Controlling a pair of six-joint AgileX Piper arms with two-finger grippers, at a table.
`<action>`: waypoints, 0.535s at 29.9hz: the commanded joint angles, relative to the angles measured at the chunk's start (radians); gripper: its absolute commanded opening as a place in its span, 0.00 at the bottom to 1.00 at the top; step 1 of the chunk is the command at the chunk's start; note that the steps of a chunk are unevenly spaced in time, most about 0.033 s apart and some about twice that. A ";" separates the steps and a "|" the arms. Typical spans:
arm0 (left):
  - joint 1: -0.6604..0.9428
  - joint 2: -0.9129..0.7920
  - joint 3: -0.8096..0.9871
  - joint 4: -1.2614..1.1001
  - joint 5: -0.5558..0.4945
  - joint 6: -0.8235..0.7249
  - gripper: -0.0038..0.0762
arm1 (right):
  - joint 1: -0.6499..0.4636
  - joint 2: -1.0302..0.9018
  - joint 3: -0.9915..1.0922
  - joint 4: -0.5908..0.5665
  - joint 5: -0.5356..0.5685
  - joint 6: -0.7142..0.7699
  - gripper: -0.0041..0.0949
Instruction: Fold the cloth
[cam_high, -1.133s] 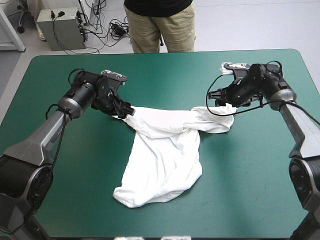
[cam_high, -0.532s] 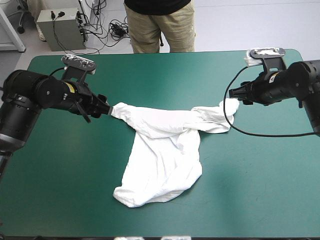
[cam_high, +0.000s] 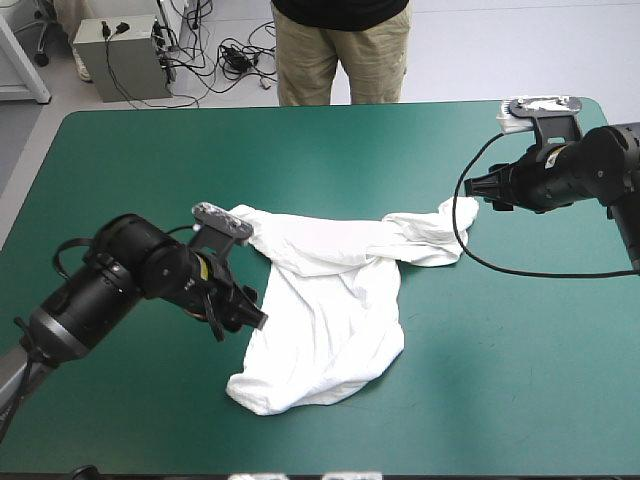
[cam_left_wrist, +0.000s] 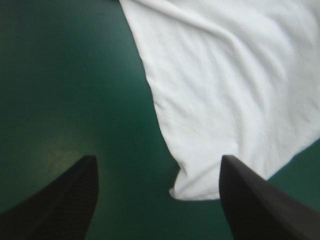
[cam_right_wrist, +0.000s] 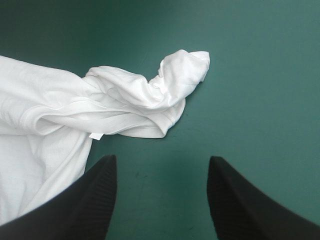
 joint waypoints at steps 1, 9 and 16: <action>-0.099 -0.029 0.061 0.063 -0.022 -0.116 0.66 | -0.004 -0.032 -0.028 -0.009 -0.038 0.002 0.55; -0.149 -0.029 0.279 0.067 -0.111 -0.181 0.66 | -0.004 -0.032 -0.028 -0.019 -0.011 0.002 0.56; -0.149 -0.029 0.378 0.042 -0.255 -0.183 0.66 | -0.004 -0.032 -0.028 -0.020 -0.007 0.002 0.49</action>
